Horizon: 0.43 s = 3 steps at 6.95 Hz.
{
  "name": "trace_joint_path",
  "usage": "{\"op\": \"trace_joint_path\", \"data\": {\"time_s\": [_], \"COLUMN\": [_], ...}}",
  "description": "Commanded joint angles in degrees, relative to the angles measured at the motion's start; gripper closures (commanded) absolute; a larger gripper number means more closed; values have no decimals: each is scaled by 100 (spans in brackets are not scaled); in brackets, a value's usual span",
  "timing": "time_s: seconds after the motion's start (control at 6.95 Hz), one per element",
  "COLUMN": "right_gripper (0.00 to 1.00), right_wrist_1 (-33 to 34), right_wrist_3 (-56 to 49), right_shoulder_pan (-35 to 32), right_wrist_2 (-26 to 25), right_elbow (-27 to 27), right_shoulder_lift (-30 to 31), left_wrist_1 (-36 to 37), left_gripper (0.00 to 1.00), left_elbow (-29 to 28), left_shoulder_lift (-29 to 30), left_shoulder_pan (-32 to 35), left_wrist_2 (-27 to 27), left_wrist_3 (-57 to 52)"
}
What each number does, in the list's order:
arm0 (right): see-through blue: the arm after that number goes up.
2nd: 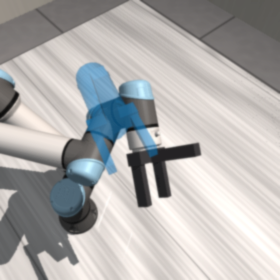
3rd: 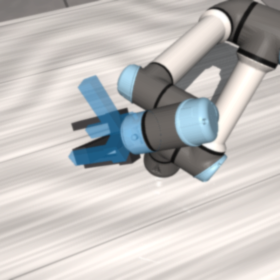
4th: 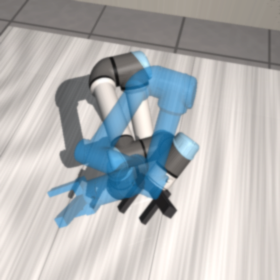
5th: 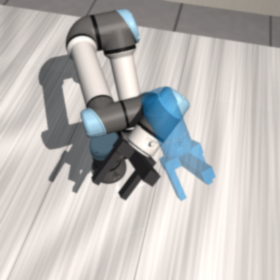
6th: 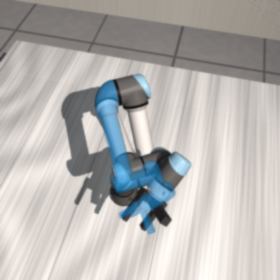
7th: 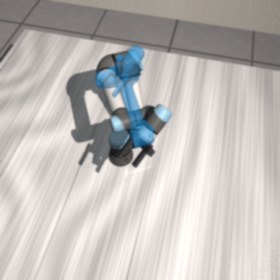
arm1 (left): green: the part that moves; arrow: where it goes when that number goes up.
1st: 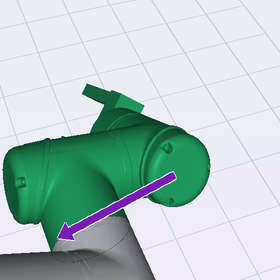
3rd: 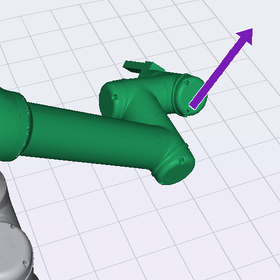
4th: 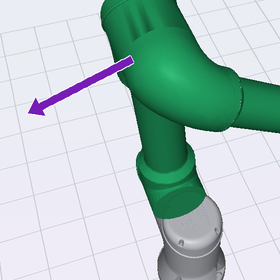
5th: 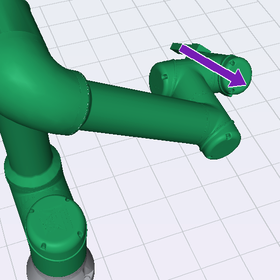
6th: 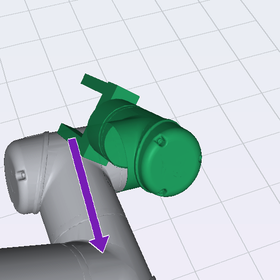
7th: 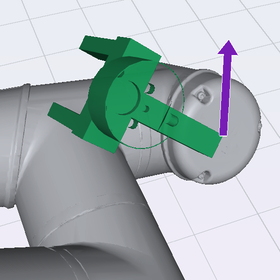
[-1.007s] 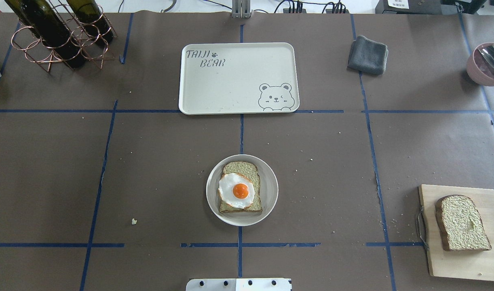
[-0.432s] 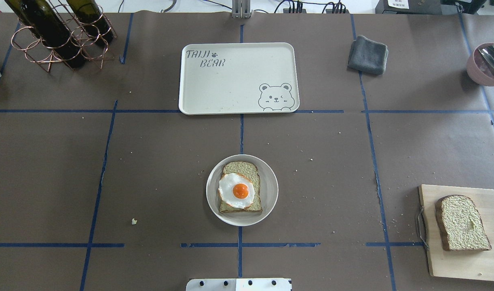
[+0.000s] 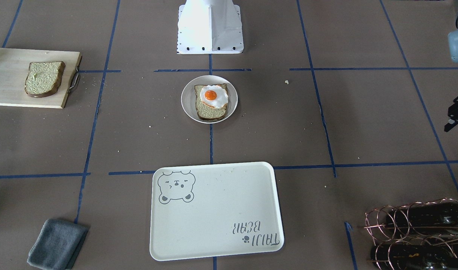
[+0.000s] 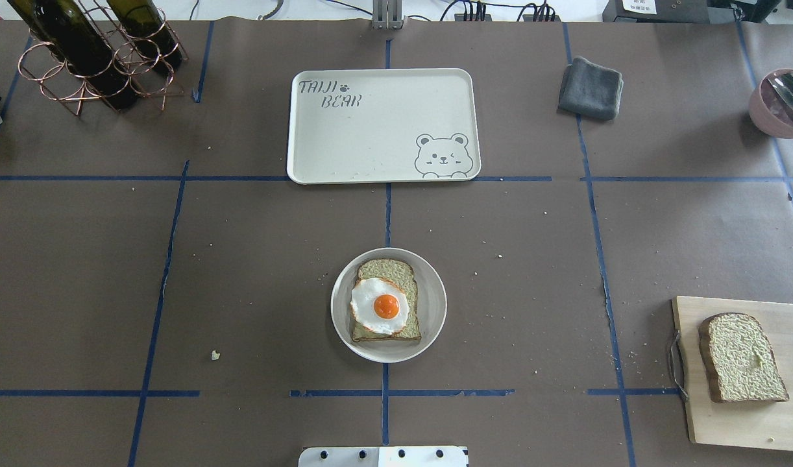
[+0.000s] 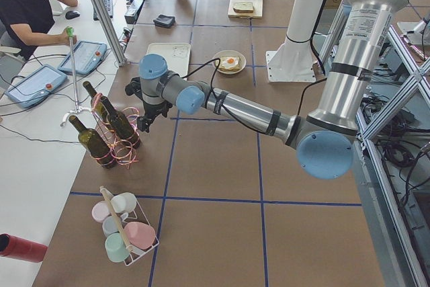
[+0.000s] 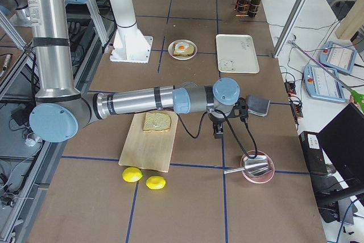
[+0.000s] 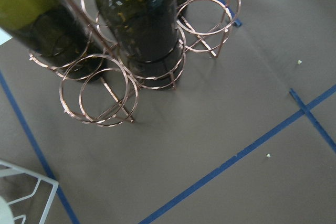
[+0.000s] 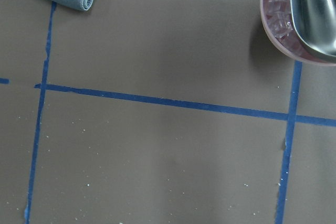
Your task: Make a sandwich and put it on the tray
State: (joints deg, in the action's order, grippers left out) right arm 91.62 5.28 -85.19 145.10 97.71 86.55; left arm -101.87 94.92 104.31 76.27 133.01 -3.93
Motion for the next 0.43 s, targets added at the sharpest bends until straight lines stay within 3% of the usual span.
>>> {"op": "trace_joint_path", "data": {"time_s": [0.0, 0.29], "right_gripper": [0, 0], "right_wrist_1": [-684, -2919], "right_wrist_3": [1451, 3057], "right_shoulder_pan": [422, 1027], "right_wrist_2": [-8, -297], "right_elbow": [439, 556], "right_shoulder_lift": [437, 1614], "left_wrist_1": [-79, -559], "left_gripper": [0, 0], "left_elbow": [175, 369], "left_shoulder_lift": [107, 134], "left_shoulder_pan": [-426, -700], "left_wrist_2": [6, 14], "left_wrist_3": [1291, 2471]}}
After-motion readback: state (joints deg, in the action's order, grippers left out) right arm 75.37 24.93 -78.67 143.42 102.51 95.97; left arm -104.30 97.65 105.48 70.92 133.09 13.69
